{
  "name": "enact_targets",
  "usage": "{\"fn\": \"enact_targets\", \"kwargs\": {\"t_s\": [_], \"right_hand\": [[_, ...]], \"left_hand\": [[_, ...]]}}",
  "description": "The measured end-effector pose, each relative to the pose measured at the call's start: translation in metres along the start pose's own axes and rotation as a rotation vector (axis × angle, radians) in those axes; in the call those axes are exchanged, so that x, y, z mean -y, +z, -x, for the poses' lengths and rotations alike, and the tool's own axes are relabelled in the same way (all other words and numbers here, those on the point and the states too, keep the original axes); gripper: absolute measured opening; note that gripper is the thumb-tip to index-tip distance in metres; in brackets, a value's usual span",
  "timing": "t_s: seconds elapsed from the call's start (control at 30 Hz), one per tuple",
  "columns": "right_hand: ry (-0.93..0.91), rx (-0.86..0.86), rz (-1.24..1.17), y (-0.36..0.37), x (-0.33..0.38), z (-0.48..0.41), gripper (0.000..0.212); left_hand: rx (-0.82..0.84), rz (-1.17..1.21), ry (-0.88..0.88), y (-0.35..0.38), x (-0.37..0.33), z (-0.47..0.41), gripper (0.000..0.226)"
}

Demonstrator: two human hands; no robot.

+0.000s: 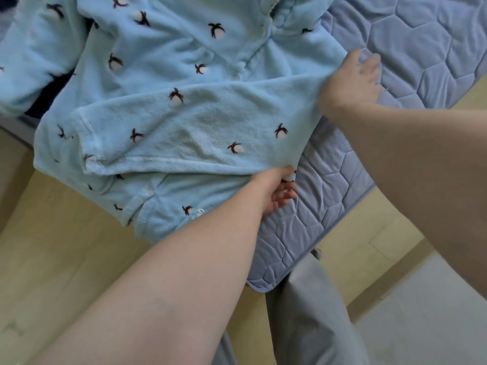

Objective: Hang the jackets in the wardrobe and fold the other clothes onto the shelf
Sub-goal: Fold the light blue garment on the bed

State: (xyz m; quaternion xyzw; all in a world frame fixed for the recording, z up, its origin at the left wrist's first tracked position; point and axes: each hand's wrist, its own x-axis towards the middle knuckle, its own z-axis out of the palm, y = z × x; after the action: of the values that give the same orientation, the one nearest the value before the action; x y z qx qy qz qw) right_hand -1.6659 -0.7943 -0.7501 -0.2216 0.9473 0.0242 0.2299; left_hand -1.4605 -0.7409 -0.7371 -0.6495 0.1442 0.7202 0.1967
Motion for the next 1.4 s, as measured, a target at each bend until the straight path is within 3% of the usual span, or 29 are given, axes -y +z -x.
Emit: {"fn": "enact_targets", "kwargs": {"t_s": [0.1, 0.17, 0.27, 0.37, 0.43, 0.5, 0.57, 0.63, 0.87, 1.03, 1.13, 1.27, 1.33, 1.4], "right_hand": [[-0.338, -0.034, 0.221, 0.003, 0.007, 0.044, 0.054], [-0.502, 0.125, 0.242, 0.006, 0.017, 0.072, 0.04], [-0.637, 0.379, 0.194, 0.015, 0.039, 0.11, 0.028], [-0.672, 0.486, 0.239, 0.027, 0.058, 0.137, 0.034], [-0.656, 0.528, 0.29, 0.037, 0.074, 0.149, 0.038], [-0.666, 0.532, 0.315, 0.045, 0.091, 0.158, 0.042], [-0.715, 0.512, 0.31, 0.052, 0.111, 0.167, 0.043], [-0.756, 0.502, 0.278, 0.058, 0.132, 0.175, 0.045], [-0.855, 0.452, 0.134, 0.071, 0.201, 0.203, 0.051], [-0.731, 0.568, 0.166, 0.074, 0.234, 0.206, 0.048], [-0.687, 0.488, 0.068, 0.068, 0.244, 0.197, 0.031], [-0.589, 0.399, -0.116, 0.062, 0.253, 0.18, 0.025], [-0.523, 0.418, -0.219, 0.062, 0.256, 0.17, 0.02], [-0.478, 0.455, -0.292, 0.064, 0.257, 0.161, 0.015]], "left_hand": [[0.008, -0.081, -0.041, -0.04, -0.01, 0.023, 0.053], [-0.115, -0.178, -0.038, -0.076, -0.019, 0.04, 0.068], [-0.539, -0.257, 0.163, -0.14, -0.037, 0.059, 0.075], [-1.095, -0.554, 0.468, -0.21, -0.051, 0.078, 0.055], [-1.314, -0.655, 0.666, -0.247, -0.056, 0.088, 0.04], [-1.402, -0.689, 0.695, -0.274, -0.061, 0.089, 0.057], [-1.296, -0.598, 0.562, -0.293, -0.074, 0.085, 0.074], [-1.135, -0.513, 0.465, -0.309, -0.088, 0.078, 0.076], [-0.977, -0.561, 0.79, -0.342, -0.115, 0.068, 0.027], [-0.949, -0.488, 0.715, -0.353, -0.139, 0.063, 0.037], [-0.798, -0.026, 0.677, -0.356, -0.168, 0.071, 0.05], [-0.378, 0.64, 0.536, -0.368, -0.204, 0.089, 0.07], [-0.323, 0.825, 0.532, -0.381, -0.214, 0.086, 0.068], [-0.347, 0.981, 0.519, -0.386, -0.219, 0.089, 0.049]]}}
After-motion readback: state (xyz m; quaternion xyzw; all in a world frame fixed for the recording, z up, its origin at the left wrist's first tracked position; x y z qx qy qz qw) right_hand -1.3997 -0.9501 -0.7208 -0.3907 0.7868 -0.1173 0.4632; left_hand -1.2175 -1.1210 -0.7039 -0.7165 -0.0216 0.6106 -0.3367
